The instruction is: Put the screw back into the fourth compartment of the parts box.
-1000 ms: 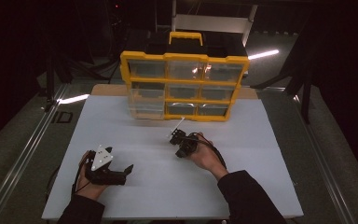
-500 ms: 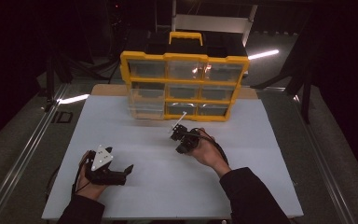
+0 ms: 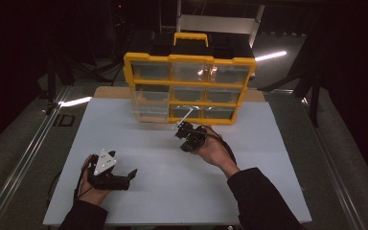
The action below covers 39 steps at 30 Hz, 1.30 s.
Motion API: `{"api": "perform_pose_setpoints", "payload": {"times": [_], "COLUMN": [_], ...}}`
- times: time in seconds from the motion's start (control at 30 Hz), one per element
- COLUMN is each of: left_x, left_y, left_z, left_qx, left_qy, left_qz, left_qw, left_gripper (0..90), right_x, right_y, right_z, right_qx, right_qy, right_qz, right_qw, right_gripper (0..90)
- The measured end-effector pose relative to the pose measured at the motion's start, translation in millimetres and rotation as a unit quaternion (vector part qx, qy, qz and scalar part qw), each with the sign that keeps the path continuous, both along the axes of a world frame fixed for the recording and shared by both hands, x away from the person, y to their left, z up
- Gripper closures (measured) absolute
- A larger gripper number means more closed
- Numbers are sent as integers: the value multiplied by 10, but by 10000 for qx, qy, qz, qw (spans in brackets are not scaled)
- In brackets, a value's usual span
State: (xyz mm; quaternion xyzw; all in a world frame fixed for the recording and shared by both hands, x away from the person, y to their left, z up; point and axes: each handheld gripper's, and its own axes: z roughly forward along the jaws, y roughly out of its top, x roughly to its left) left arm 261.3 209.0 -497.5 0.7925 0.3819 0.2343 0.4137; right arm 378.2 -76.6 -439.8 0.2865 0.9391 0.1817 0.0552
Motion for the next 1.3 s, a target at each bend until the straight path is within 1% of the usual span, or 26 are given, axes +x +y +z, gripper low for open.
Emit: {"api": "perform_pose_setpoints", "payload": {"times": [0.17,0.73,0.83,0.93,0.97,1.07,1.1,1.13,1.17,1.2,1.3], "left_x": [0,2,2,2,2,2,2,2,2,2,2], "left_y": [0,-3,-3,-3,-2,-2,-4,-4,-3,-3,-2], "left_z": [-1,-4,-4,-4,-3,-4,-5,-5,-4,-4,-3], "left_qx": [-3,-2,-2,-3,-4,-6,-12,-12,-2,-2,8], "left_qy": [0,8,6,6,6,5,3,3,2,2,-3], "left_qz": [-1,-2,-4,-2,-2,2,5,5,0,0,1], "left_qw": [10000,10000,10000,10000,10000,10000,10000,10000,10000,10000,10000], "left_gripper": [0,0,0,0,0,0,0,0,0,0,0], "right_x": [11,48,61,63,69,75,80,80,85,85,94], "right_y": [17,3,-5,-8,-13,-17,-22,-22,-27,-27,-31], "right_z": [112,334,401,437,473,507,544,544,580,580,652], "right_qx": [25,153,177,208,223,232,248,248,263,263,324], "right_qy": [-65,-194,-261,-273,-306,-344,-364,-364,-397,-397,-431], "right_qz": [3,-31,-21,-41,-35,-27,-45,-45,-54,-54,-76], "right_qw": [10000,9997,9995,9994,9993,9991,9990,9990,9988,9988,9985], "right_gripper": [877,877,877,877,877,877,877,877,877,877,877]}}
